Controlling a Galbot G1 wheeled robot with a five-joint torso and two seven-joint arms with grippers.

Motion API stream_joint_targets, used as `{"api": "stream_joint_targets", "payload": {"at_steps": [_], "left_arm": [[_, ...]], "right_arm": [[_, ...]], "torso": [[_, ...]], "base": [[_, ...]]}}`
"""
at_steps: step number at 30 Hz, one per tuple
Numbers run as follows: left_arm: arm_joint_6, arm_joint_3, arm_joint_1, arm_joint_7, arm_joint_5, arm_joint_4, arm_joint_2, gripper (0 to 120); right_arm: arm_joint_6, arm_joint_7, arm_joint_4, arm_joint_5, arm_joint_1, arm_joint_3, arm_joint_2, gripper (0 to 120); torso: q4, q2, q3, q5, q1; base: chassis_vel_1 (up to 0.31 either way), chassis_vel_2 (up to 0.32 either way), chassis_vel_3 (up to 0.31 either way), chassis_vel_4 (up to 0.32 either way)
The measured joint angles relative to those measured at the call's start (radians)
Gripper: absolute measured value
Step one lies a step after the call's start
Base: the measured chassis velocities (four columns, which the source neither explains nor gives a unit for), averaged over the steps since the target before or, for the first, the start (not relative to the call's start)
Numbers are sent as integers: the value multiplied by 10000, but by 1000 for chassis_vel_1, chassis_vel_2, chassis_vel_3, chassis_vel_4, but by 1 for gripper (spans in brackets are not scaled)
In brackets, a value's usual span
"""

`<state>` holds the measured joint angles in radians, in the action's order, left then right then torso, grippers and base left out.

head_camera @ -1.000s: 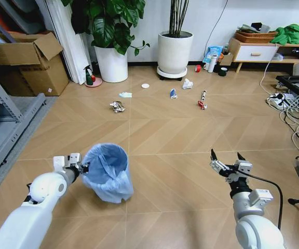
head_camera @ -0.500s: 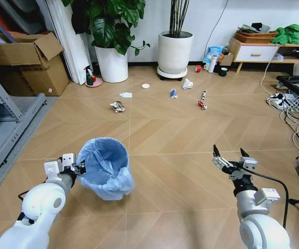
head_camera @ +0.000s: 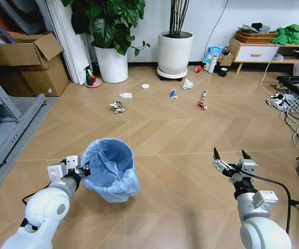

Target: Pick up the trash bin and place the garbage on the floor into it.

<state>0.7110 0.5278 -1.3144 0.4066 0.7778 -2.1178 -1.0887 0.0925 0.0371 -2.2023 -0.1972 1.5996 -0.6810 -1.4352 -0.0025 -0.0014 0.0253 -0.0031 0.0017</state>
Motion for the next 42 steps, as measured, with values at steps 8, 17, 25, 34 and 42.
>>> {"api": "stream_joint_targets", "payload": {"at_steps": [8, 17, 25, 34, 42], "left_arm": [[-57, 2, -75, -113, -71, -16, 32, 0], [-98, 15, -172, -200, -121, -49, 29, 0], [-116, 7, -181, -240, -124, -76, 30, 0], [-132, 8, -261, -241, -121, -163, 21, 0], [-134, 8, -363, -248, -193, -172, -25, 0]], "right_arm": [[-12, 6, 76, 226, 17, 61, -98, 100], [-42, -1, 88, 459, 110, 122, -251, 100], [-53, -13, 75, 581, 197, 140, -332, 100], [-69, -15, 43, 679, 262, 150, -418, 100], [-154, -8, 43, 750, 313, 153, -462, 100]], "torso": [[4, 0, 1, 0, 1], [3, -1, 2, -3, 2], [2, 0, 1, -2, 1], [3, 0, 0, 1, 1], [0, 0, 0, 0, 1]], "base": [[-149, 248, 148, -230], [-146, 246, 149, -254], [-136, 255, 130, -253], [-133, 280, 131, -267], [-132, 270, 120, -279]]}}
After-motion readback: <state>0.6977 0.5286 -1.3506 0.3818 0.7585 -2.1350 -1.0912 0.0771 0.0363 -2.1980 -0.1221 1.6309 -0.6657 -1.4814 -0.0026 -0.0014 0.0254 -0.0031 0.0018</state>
